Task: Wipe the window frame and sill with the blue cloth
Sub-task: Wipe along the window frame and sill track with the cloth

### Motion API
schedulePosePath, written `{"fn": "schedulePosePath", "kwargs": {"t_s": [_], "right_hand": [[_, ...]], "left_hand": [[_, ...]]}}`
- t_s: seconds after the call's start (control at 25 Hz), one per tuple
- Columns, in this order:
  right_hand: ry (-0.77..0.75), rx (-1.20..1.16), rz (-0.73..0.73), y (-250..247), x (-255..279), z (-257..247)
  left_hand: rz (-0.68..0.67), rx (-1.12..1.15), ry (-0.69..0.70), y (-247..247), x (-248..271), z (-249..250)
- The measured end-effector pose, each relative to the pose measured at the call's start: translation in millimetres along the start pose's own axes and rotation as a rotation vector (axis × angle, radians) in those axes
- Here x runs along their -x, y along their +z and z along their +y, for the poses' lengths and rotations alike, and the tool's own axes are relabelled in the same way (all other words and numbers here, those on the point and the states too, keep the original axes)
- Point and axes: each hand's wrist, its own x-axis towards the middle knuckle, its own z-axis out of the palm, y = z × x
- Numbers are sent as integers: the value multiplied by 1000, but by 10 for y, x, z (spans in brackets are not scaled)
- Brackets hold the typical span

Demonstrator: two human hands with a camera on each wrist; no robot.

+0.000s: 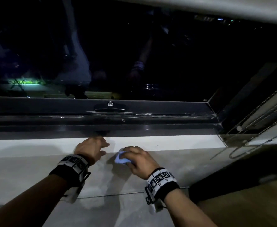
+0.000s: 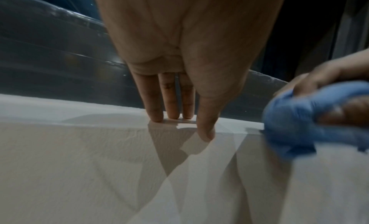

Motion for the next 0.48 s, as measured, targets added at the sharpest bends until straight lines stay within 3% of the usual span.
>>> {"fn": "schedulePosePath", "kwargs": {"t_s": [0.04,0.16,0.24,0.32,0.36,0.48], "right_hand": [[23,-40,32,-135,-5,81],[292,41,255,-465,-74,424],[356,169,222,-273,-244,338],[224,191,192,74,-452,-100],[88,158,158,218,-487,-310],[-251,-197,-213,150,-312,-416]], "left_hand": [[1,-2,2,-12,0,-2],[-34,57,-14,-69,-34,-55],[-55,100,-38,-110,-37,-128],[-58,55,-56,-107,-19,-209],[-57,36,-67,-100,-6,-242],[-86,47,-44,-138,66,-261]]}}
